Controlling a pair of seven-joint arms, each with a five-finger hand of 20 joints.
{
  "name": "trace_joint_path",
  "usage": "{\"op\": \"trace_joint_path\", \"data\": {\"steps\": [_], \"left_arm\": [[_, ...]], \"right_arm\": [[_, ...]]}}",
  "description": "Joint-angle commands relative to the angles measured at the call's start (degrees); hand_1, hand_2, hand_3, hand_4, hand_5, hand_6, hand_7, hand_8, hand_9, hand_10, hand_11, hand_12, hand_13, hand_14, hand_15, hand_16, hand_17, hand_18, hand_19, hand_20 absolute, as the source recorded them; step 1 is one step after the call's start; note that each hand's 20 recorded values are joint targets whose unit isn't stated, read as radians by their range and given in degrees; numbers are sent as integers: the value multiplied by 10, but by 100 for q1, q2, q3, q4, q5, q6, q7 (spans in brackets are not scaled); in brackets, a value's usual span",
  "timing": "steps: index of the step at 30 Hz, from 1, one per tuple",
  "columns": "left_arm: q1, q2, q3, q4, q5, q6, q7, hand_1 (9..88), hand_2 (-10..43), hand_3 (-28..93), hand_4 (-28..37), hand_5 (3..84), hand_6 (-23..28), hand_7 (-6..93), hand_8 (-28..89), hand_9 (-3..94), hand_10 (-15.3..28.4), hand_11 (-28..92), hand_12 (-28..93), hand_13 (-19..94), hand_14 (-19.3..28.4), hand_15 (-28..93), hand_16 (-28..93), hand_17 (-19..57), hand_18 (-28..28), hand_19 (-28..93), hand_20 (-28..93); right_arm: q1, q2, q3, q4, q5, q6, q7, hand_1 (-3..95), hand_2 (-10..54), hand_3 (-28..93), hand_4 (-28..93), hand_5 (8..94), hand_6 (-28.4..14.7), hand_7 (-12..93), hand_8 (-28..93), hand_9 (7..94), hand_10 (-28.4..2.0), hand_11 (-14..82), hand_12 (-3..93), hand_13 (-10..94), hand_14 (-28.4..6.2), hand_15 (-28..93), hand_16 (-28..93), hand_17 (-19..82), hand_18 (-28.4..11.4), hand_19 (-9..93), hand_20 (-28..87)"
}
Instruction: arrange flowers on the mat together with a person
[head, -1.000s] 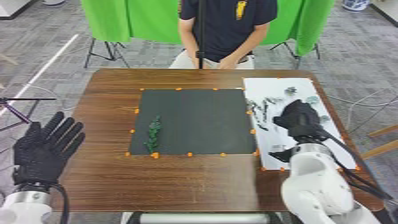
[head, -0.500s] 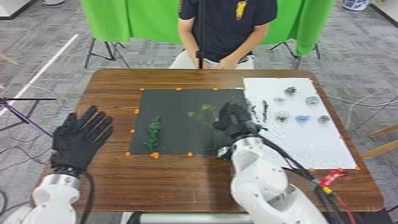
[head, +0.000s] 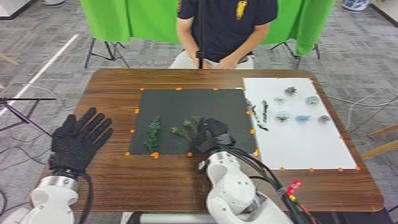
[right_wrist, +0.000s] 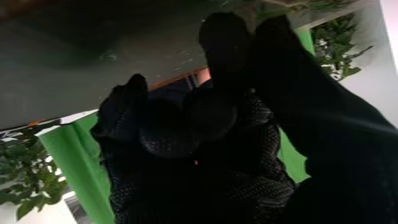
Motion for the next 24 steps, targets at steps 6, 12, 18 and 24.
{"op": "trace_joint_path", "data": {"steps": [6,12,18,24], "left_arm": [[372,-122,-199,-116,21,59,-11,264,121,735,-283,432,88,73,-77,383,154,161,103,306,152,253,-33,-31,136,279,133],[327,-132,-186,-87,55,14,-44,265,121,735,-283,432,88,75,-78,384,155,162,105,306,153,255,-33,-31,136,279,133],[381,-119,-227,-87,22,36,-33,265,120,735,-283,433,88,76,-78,384,154,162,105,305,154,257,-33,-31,136,278,133],[587,-198,-316,-153,40,24,-2,265,120,736,-283,433,89,76,-78,384,153,164,106,305,154,258,-33,-31,137,279,133]], "right_arm": [[-259,216,-91,-487,249,-375,187,419,-95,707,-199,715,-53,356,122,626,-206,665,512,505,-260,867,527,267,-284,848,482],[-238,197,-60,-481,310,-206,241,378,-95,736,-197,706,-61,313,55,612,-211,666,502,497,-267,867,520,261,-284,842,490],[-252,311,-78,-643,359,-165,241,375,-95,736,-198,714,-60,322,38,619,-211,666,495,501,-266,869,514,263,-284,842,493],[-309,507,66,-970,788,-178,365,367,-95,739,-189,713,-61,315,21,616,-211,665,498,500,-267,868,517,262,-284,842,494]]}}
